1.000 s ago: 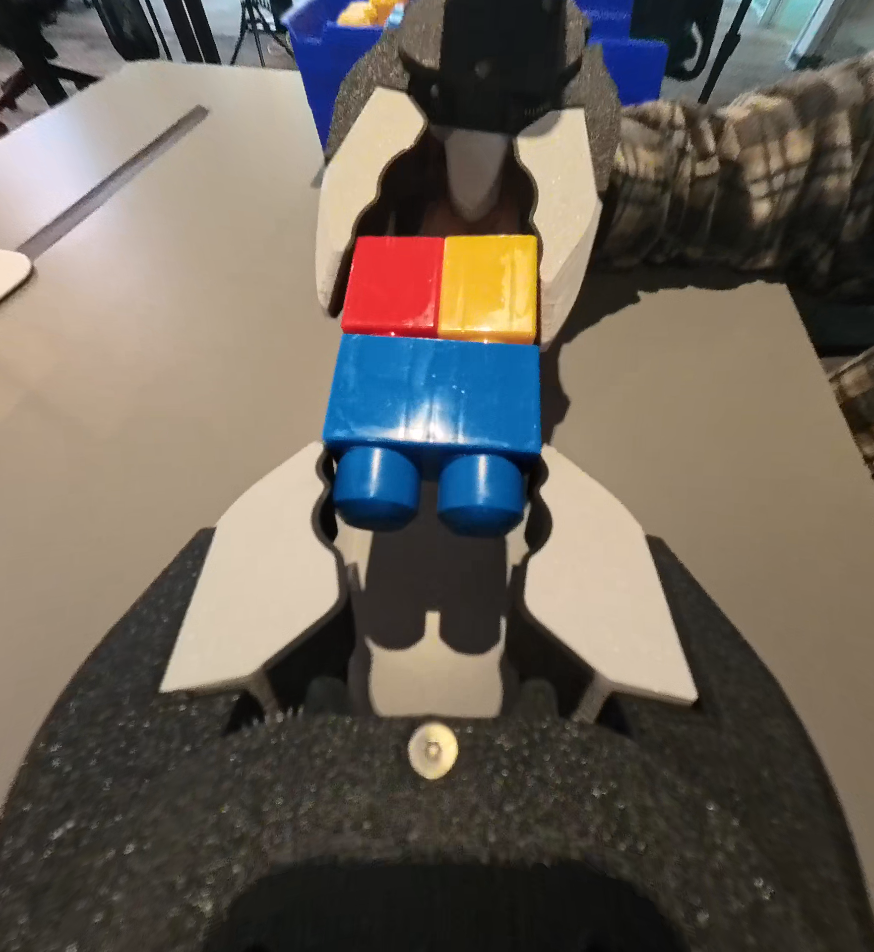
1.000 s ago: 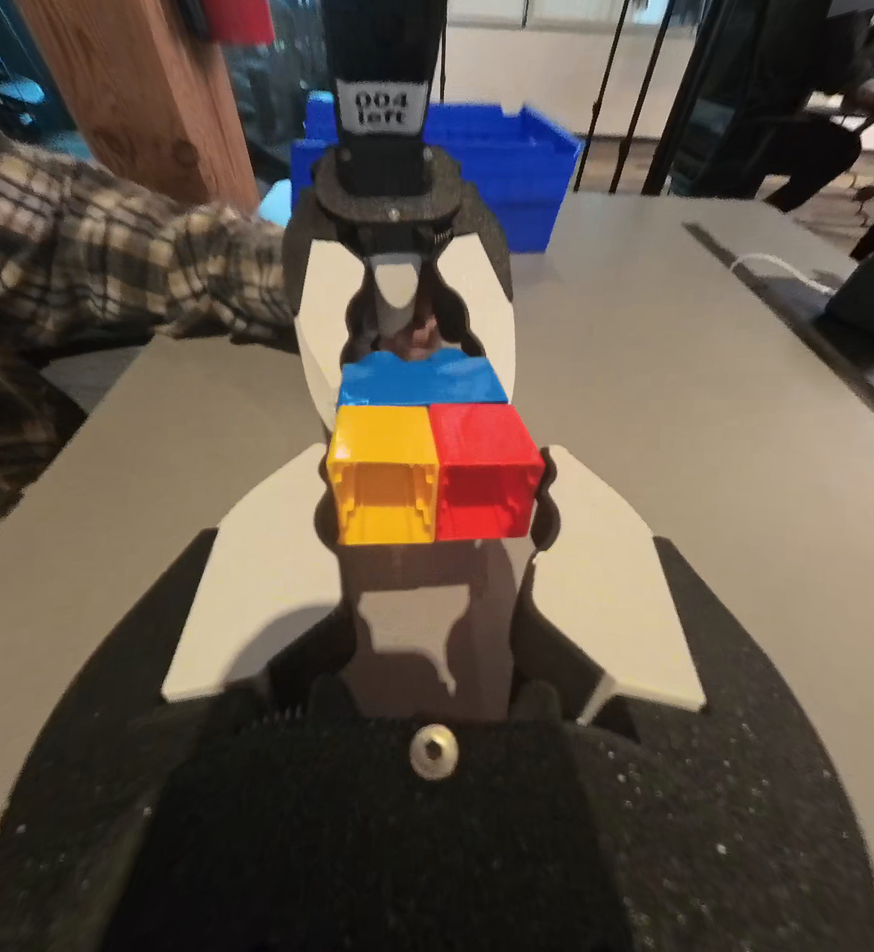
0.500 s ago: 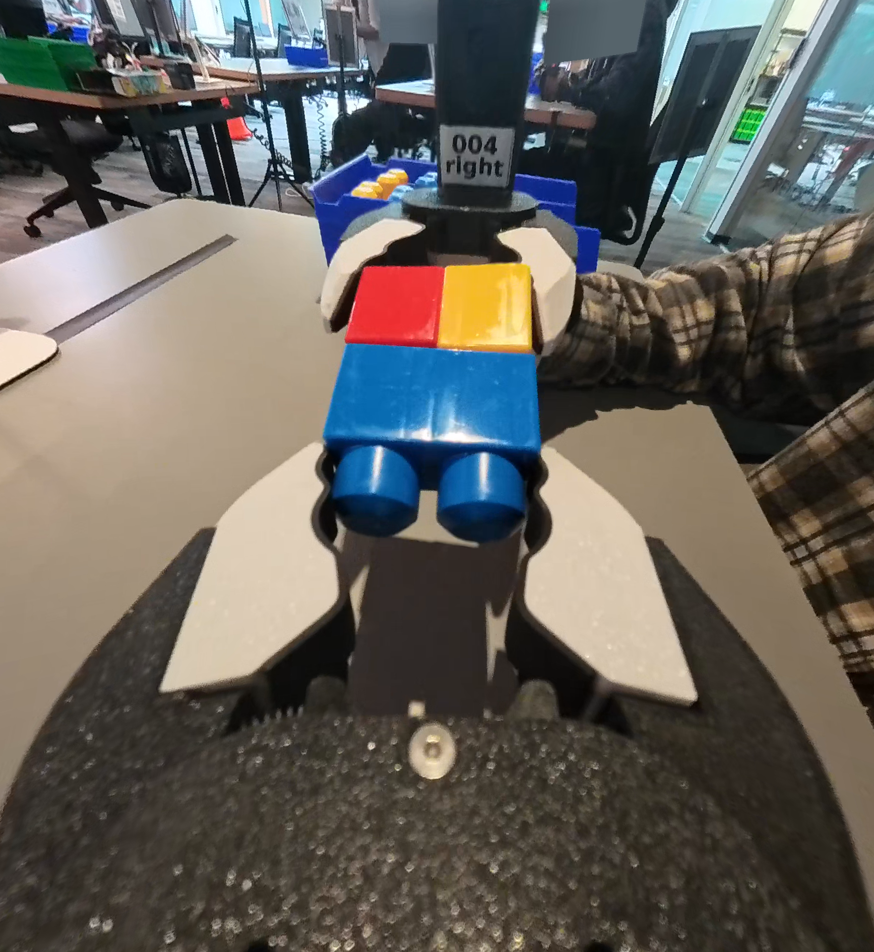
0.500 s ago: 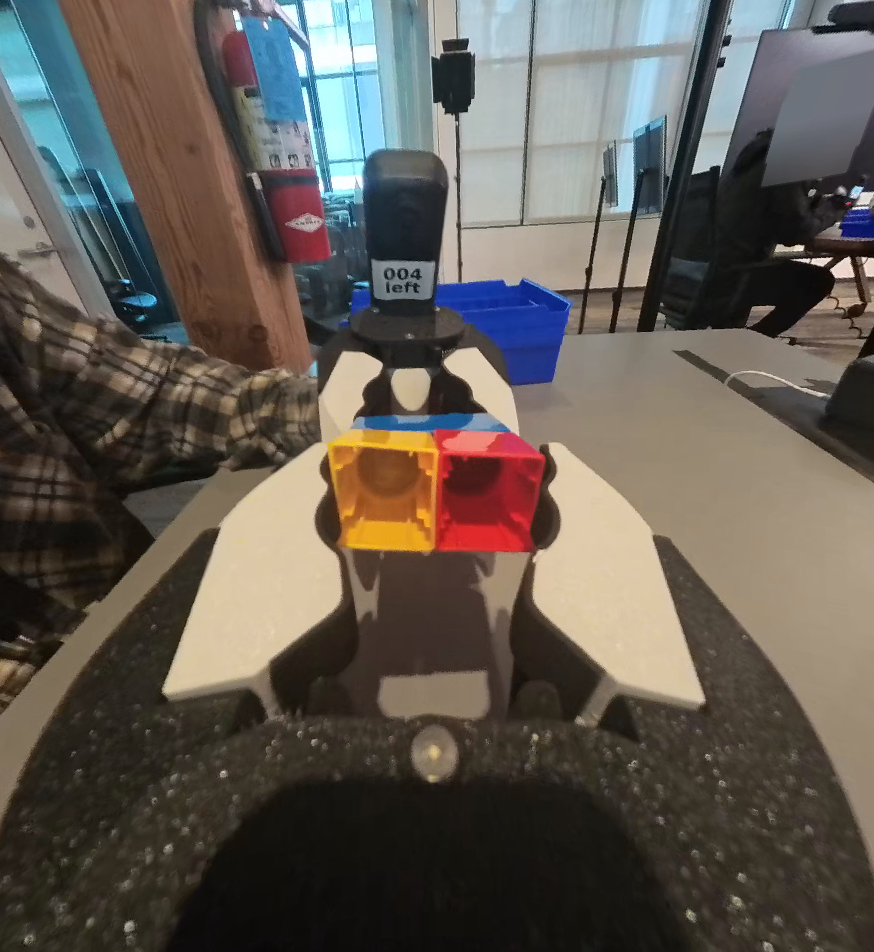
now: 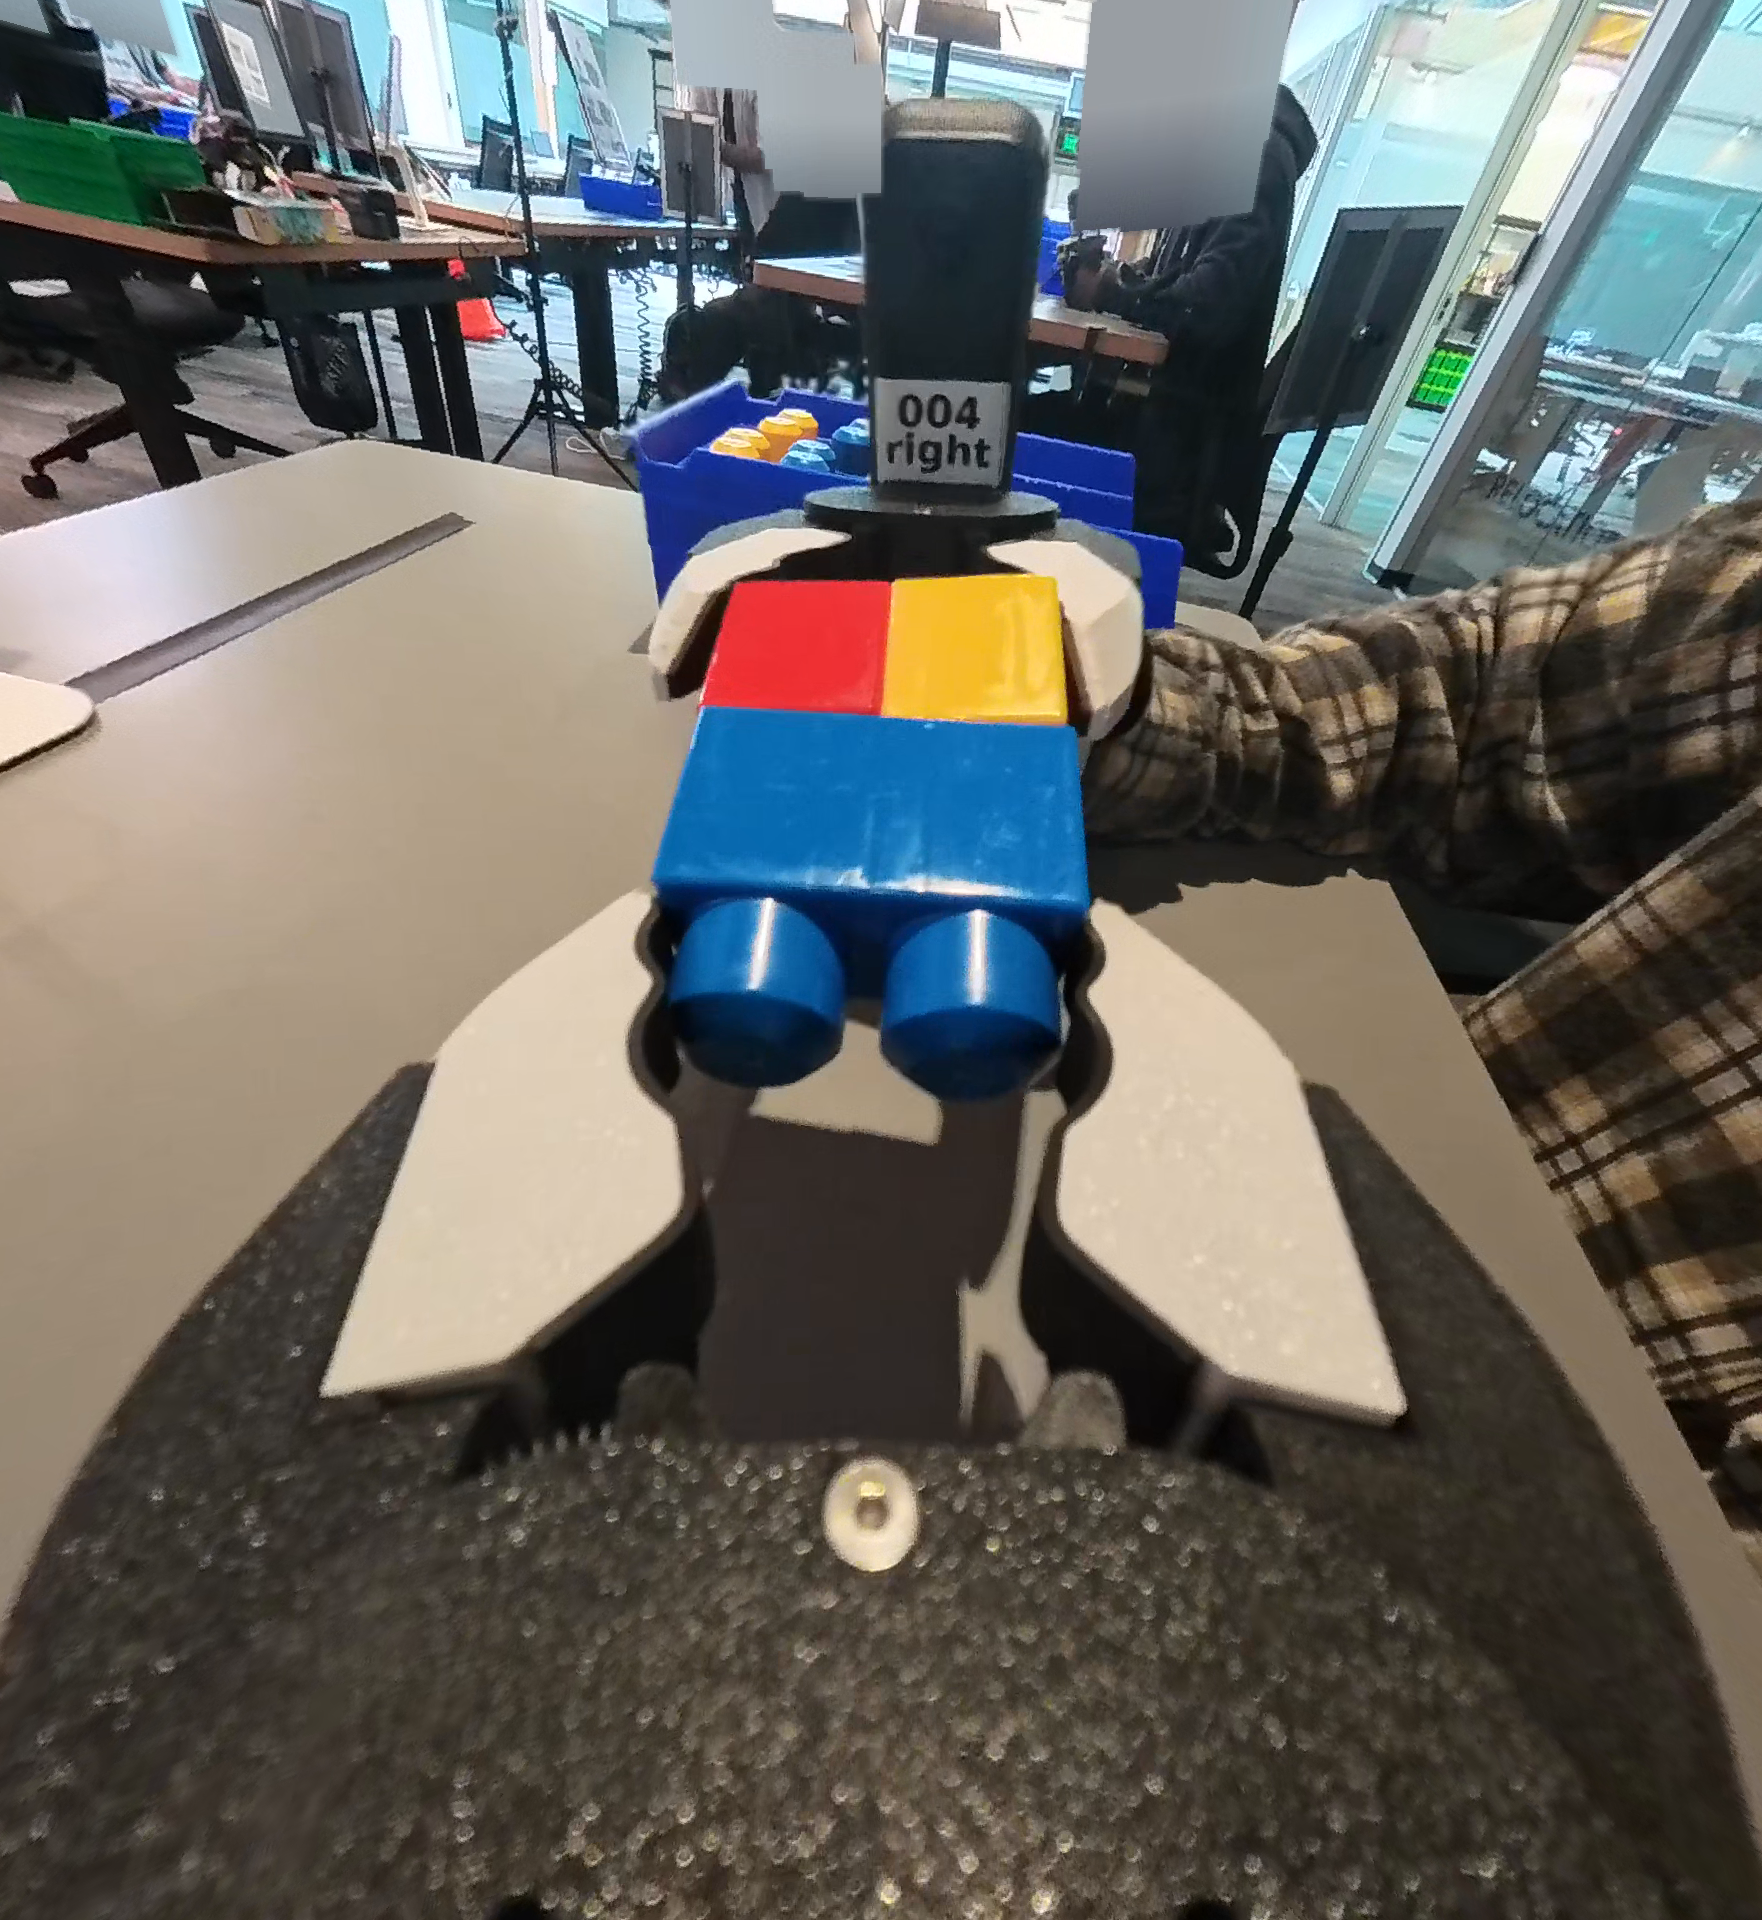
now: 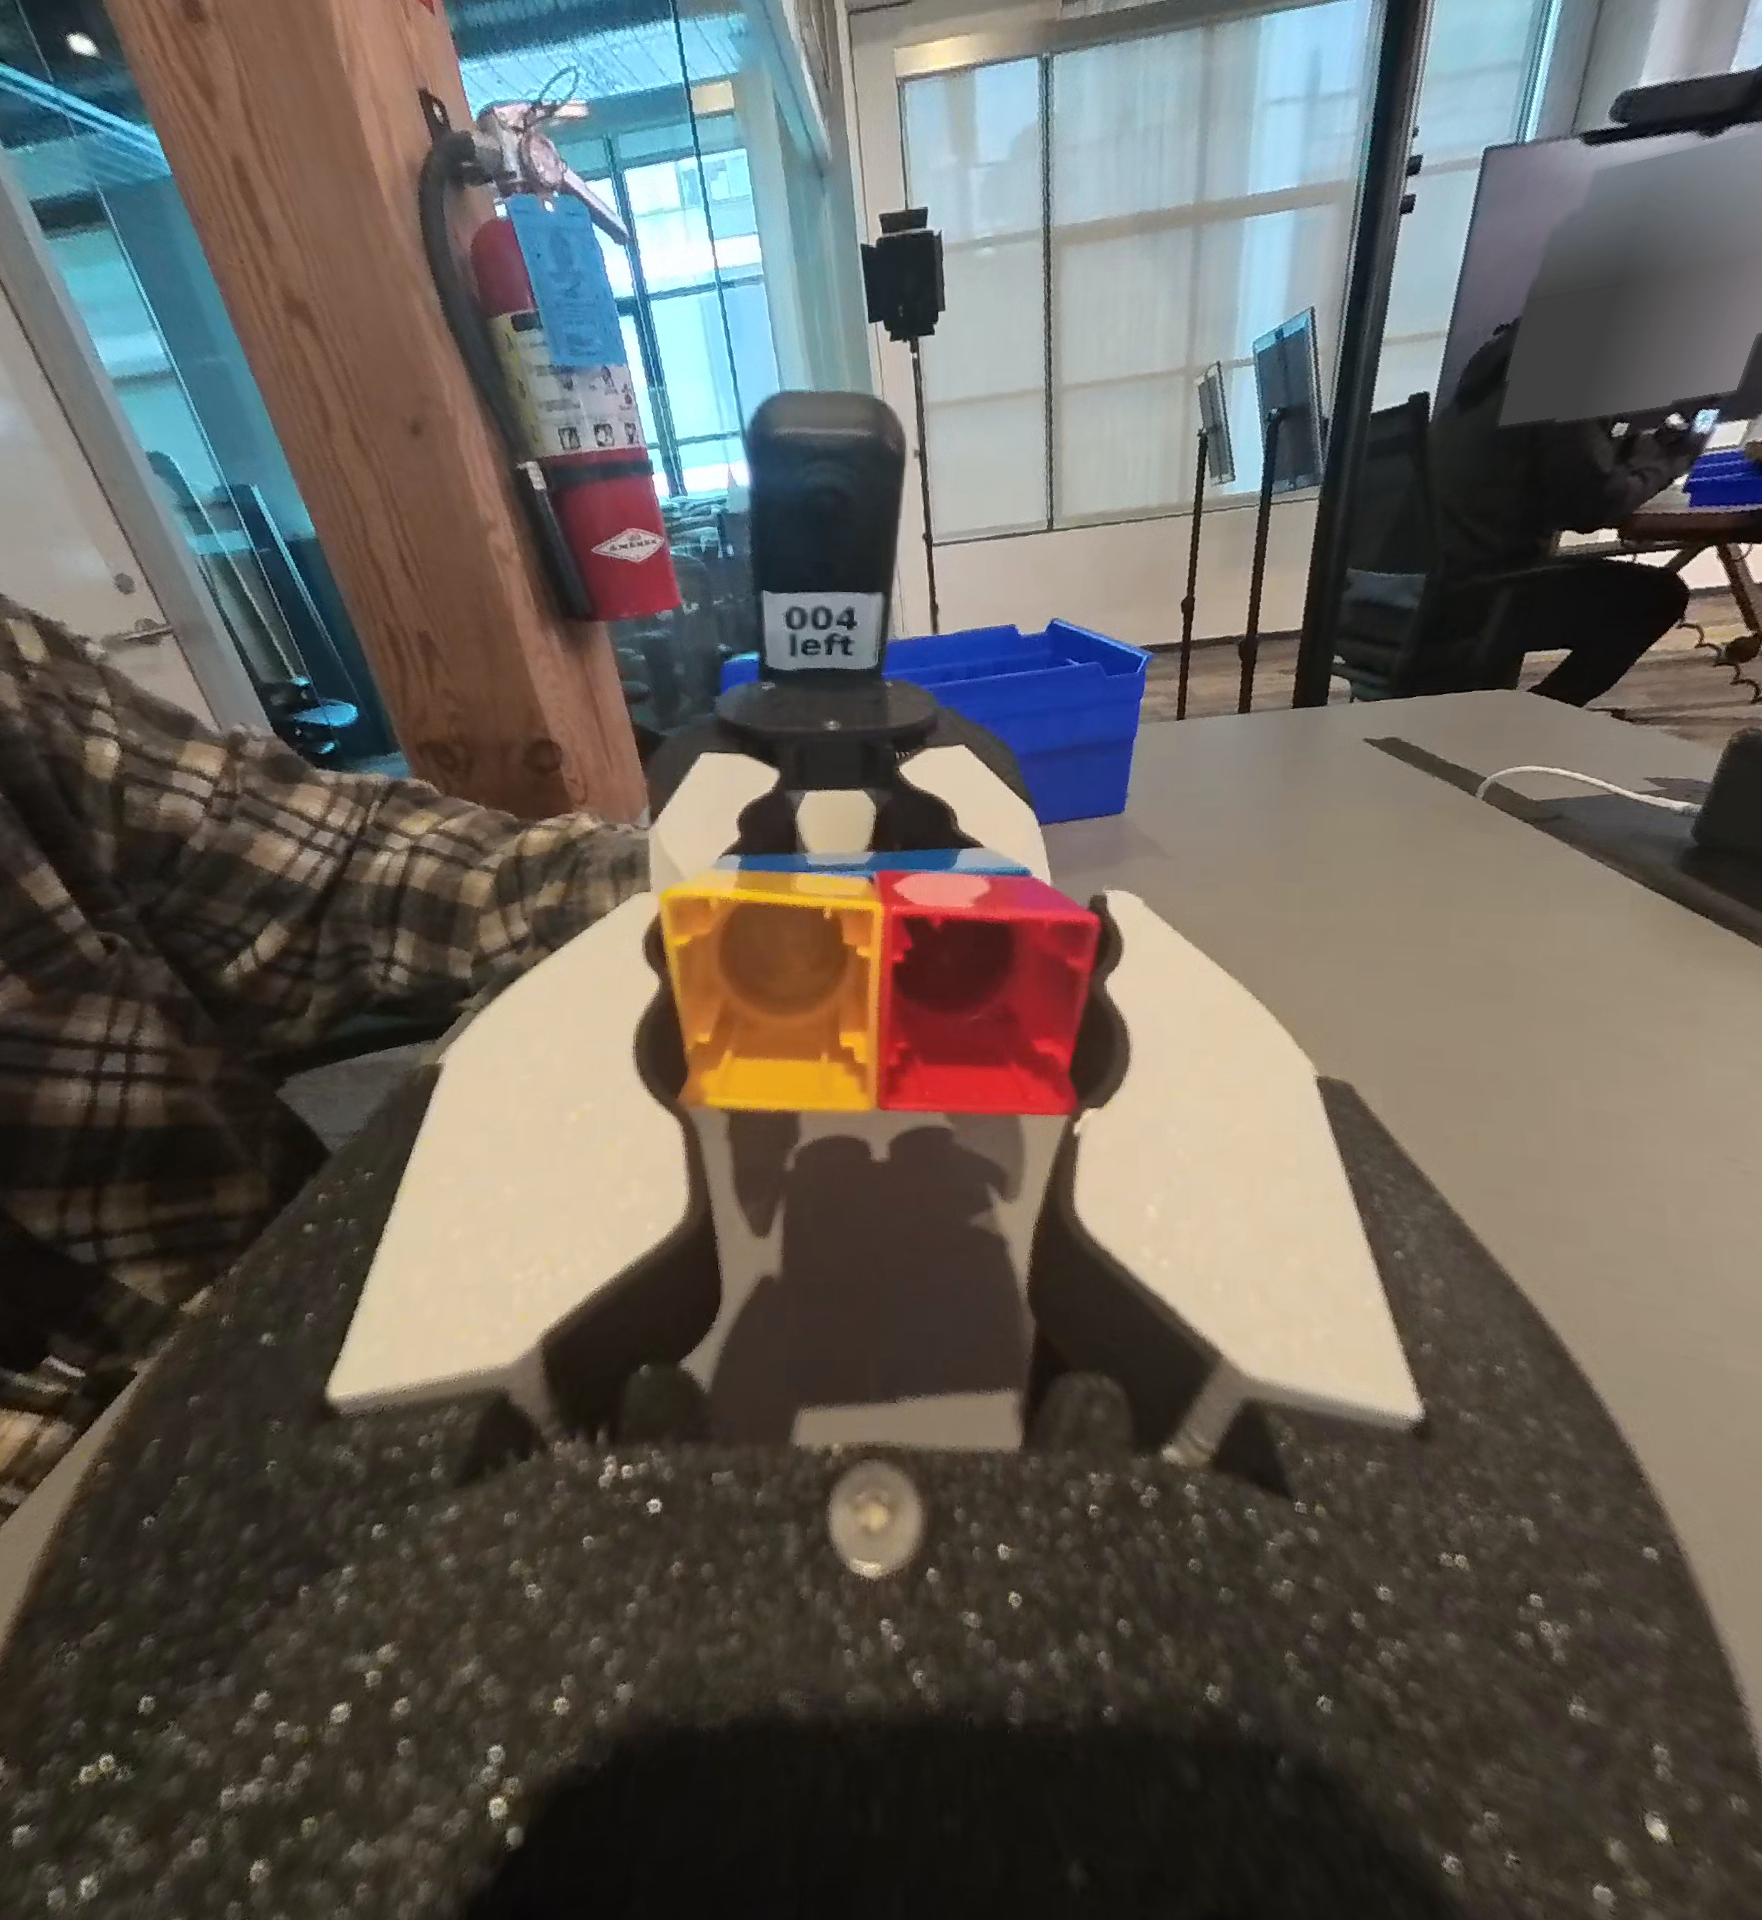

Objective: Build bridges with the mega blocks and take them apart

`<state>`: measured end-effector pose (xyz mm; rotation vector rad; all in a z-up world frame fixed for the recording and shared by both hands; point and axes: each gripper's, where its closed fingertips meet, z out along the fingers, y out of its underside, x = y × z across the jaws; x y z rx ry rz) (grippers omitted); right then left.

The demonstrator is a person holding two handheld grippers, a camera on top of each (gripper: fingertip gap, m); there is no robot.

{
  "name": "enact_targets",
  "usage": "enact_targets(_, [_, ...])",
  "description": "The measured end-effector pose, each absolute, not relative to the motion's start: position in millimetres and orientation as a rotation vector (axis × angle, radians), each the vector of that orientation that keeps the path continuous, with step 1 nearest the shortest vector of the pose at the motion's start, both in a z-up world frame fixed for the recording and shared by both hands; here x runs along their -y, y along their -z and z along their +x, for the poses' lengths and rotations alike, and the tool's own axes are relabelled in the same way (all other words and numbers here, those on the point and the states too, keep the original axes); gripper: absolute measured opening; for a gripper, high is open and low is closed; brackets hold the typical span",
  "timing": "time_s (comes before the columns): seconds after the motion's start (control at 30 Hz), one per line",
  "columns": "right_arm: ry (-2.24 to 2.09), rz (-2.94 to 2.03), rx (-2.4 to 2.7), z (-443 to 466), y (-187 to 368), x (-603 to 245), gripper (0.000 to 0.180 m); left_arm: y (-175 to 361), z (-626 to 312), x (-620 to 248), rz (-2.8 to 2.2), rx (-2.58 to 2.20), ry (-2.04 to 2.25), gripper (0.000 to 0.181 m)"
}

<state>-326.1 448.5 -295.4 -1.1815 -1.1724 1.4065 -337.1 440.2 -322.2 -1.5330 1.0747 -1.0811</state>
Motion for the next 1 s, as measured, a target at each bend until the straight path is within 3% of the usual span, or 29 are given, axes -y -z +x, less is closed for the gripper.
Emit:
enact_targets(0.2, [-1.299,-1.226,1.286,-328,292,-450,0.078,320,-340,-441,-1.532,-1.088,1.054,0.072])
enact_targets(0.27, [-1.260,-1.263,1.311,-325,298,-450,0.095,323,-341,-441,-1.545,-1.098,1.037,0.072])
enact_targets(0.37, [-1.185,-1.295,1.378,-318,307,-451,0.102,323,-342,-441,-1.546,-1.103,1.043,0.072])
enact_targets(0.57, [-1.172,-1.295,1.493,-317,317,-442,0.078,329,-335,-434,-1.557,-1.165,1.037,0.072])
enact_targets(1.0, [-1.388,-1.255,1.340,-325,310,-439,0.074,312,-338,-436,-1.489,-1.043,1.115,0.072])
